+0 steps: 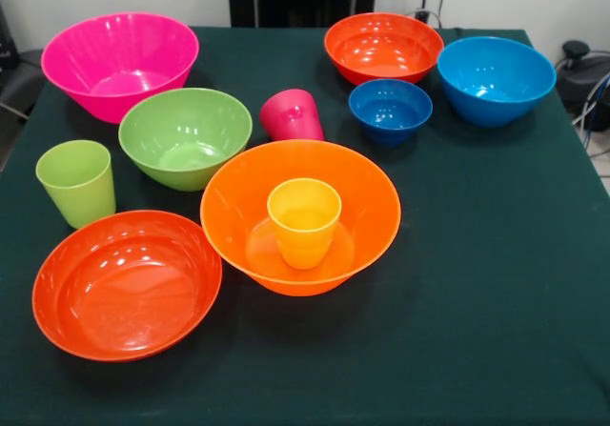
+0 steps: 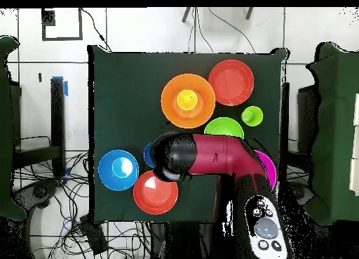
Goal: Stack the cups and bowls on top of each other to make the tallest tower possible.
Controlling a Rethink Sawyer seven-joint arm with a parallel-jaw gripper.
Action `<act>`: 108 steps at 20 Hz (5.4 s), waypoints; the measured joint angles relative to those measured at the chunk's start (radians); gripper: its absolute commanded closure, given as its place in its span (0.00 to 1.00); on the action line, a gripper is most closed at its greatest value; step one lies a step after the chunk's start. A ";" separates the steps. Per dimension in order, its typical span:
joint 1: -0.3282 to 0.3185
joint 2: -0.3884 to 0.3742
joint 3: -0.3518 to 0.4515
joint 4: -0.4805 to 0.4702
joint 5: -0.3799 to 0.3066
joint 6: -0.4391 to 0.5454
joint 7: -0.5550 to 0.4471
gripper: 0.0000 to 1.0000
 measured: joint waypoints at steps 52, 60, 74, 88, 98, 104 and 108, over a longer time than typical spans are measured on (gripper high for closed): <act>-0.219 0.194 0.107 -0.111 -0.275 -0.193 0.000 0.00; -0.296 0.129 0.167 -0.078 -0.251 -0.151 -0.004 0.00; -0.466 0.163 0.407 -0.059 -0.236 0.066 -0.274 0.00; -0.417 0.142 0.497 -0.026 -0.420 0.055 -0.427 0.00; -0.326 -0.035 0.497 0.025 -0.523 -0.006 -0.427 0.00; -0.319 -0.097 0.497 0.027 -0.526 -0.011 -0.427 0.00; -0.300 -0.117 0.490 0.027 -0.559 -0.012 -0.427 0.00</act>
